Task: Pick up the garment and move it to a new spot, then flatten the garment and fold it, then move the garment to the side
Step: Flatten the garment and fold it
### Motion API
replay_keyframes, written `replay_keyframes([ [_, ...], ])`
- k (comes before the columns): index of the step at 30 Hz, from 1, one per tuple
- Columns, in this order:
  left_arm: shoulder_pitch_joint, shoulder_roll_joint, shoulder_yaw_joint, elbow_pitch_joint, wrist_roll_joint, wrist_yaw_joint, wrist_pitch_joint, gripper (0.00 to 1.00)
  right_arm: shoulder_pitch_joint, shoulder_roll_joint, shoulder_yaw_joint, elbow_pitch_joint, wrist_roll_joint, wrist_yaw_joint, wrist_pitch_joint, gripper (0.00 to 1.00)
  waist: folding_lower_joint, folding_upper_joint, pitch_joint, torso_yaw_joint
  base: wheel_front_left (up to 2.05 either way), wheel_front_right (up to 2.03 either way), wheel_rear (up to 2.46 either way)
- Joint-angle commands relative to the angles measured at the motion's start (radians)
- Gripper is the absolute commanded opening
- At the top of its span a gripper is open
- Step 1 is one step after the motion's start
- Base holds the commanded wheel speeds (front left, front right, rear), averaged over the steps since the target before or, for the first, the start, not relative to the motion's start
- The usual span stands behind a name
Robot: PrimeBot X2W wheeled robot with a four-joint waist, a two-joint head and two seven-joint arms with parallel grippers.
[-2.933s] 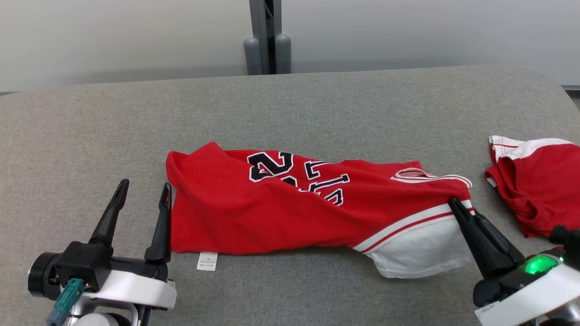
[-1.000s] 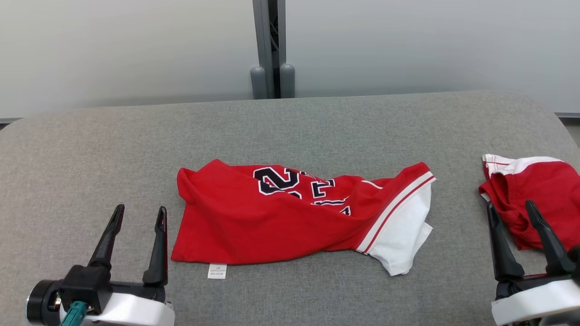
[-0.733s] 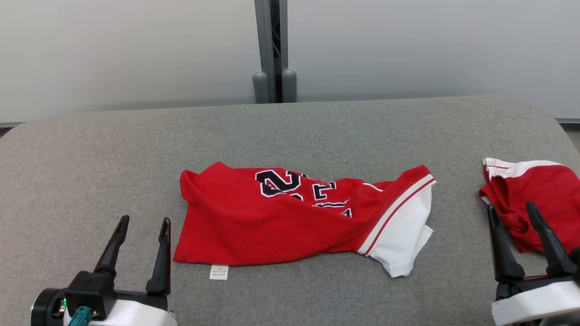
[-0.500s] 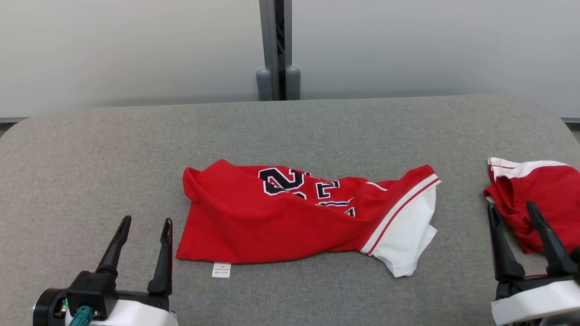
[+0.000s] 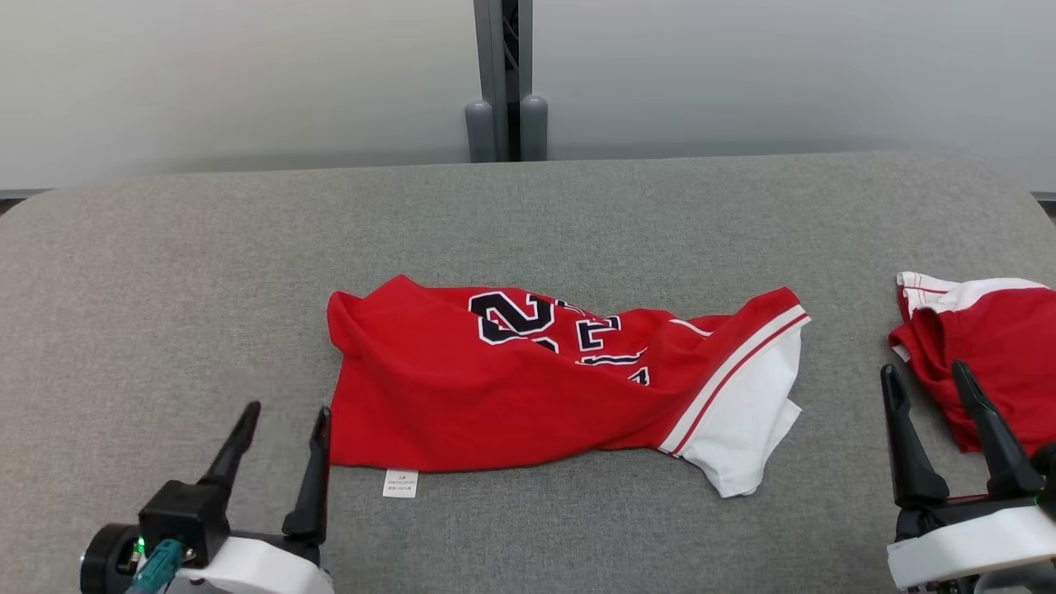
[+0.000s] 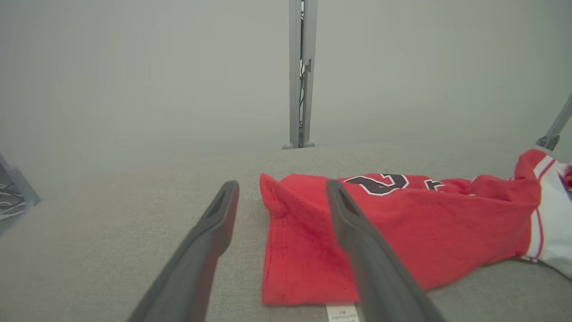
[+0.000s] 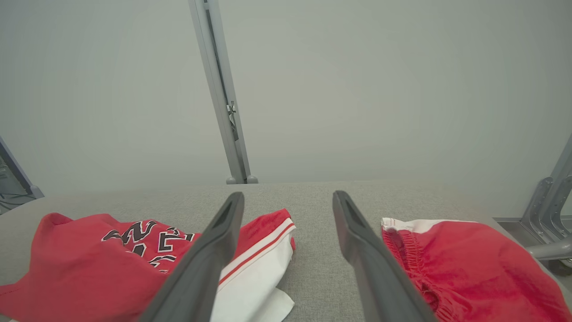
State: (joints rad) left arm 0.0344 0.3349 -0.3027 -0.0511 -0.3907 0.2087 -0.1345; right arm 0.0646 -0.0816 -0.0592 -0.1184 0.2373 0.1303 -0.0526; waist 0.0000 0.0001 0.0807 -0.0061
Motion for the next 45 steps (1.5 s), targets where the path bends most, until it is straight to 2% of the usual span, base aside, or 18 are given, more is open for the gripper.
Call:
replay_keyframes([
  [1,-0.008,0.001,-0.005,0.021,-0.02,-0.014,0.023,1.0,-0.016,-0.001,0.001,-0.002,-0.002,0.001,-0.005,1.0,0.0,-0.0001,0.012,-0.004,0.0,0.0,0.0],
  [6,-0.042,-0.012,-0.018,0.151,-0.082,-0.069,0.064,1.0,-0.042,0.0,0.021,0.009,0.005,0.001,-0.012,1.0,0.0,-0.0001,0.061,-0.022,0.0,0.0,0.0],
  [17,-0.177,-0.032,-0.009,0.441,-0.149,-0.154,0.049,1.0,-0.079,-0.01,0.047,0.052,0.019,0.001,-0.024,1.0,0.0,-0.0001,0.139,-0.057,0.0,0.0,0.0],
  [18,-0.185,-0.033,-0.012,0.46,-0.149,-0.163,0.053,0.92,-0.081,-0.009,0.047,0.057,0.022,0.001,-0.026,1.0,0.0,-0.0001,0.142,-0.058,0.0,0.0,0.0],
  [20,-0.198,-0.038,-0.017,0.487,-0.154,-0.175,0.05,0.42,-0.081,-0.009,0.039,0.066,0.028,0.001,-0.022,1.0,0.0,-0.0001,0.146,-0.059,0.0,0.0,0.0],
  [21,-0.204,-0.041,-0.019,0.498,-0.153,-0.179,0.045,0.1,-0.078,-0.009,0.03,0.076,0.028,0.001,-0.015,1.0,0.0,-0.0001,0.146,-0.059,0.0,0.0,0.0],
  [22,-0.206,-0.043,-0.021,0.506,-0.154,-0.182,0.042,0.0,-0.075,-0.01,0.022,0.087,0.026,0.001,-0.008,1.0,0.0,-0.0001,0.146,-0.058,0.0,0.0,0.0],
  [29,-0.234,-0.047,-0.031,0.515,-0.146,-0.189,0.02,0.0,-0.11,-0.04,-0.015,0.188,0.009,0.001,0.029,1.0,0.0,-0.0001,0.158,-0.045,0.0,0.0,0.0],
  [38,-0.268,-0.048,-0.048,0.49,-0.134,-0.187,0.006,0.0,-0.236,-0.096,0.138,0.41,0.021,0.001,0.026,1.0,0.0,-0.0001,0.194,-0.011,0.0,0.0,0.0],
  [42,-0.275,-0.05,-0.054,0.481,-0.133,-0.188,0.001,0.0,-0.302,-0.102,0.211,0.529,0.044,0.001,0.002,1.0,0.0,-0.0001,0.209,0.001,0.0,0.0,0.0],
  [43,-0.276,-0.052,-0.056,0.48,-0.133,-0.189,0.001,0.0,-0.311,-0.103,0.221,0.549,0.046,0.001,-0.005,0.66,0.0,-0.0001,0.211,0.003,0.0,0.0,0.0],
  [44,-0.277,-0.054,-0.057,0.477,-0.135,-0.189,-0.003,0.0,-0.319,-0.102,0.232,0.57,0.058,0.001,-0.008,0.41,0.0,-0.0001,0.213,0.005,0.0,0.0,0.0],
  [45,-0.278,-0.054,-0.056,0.474,-0.135,-0.188,-0.007,0.0,-0.324,-0.103,0.239,0.585,0.064,0.001,-0.016,0.0,0.0,-0.0001,0.214,0.007,0.0,0.0,0.0],
])
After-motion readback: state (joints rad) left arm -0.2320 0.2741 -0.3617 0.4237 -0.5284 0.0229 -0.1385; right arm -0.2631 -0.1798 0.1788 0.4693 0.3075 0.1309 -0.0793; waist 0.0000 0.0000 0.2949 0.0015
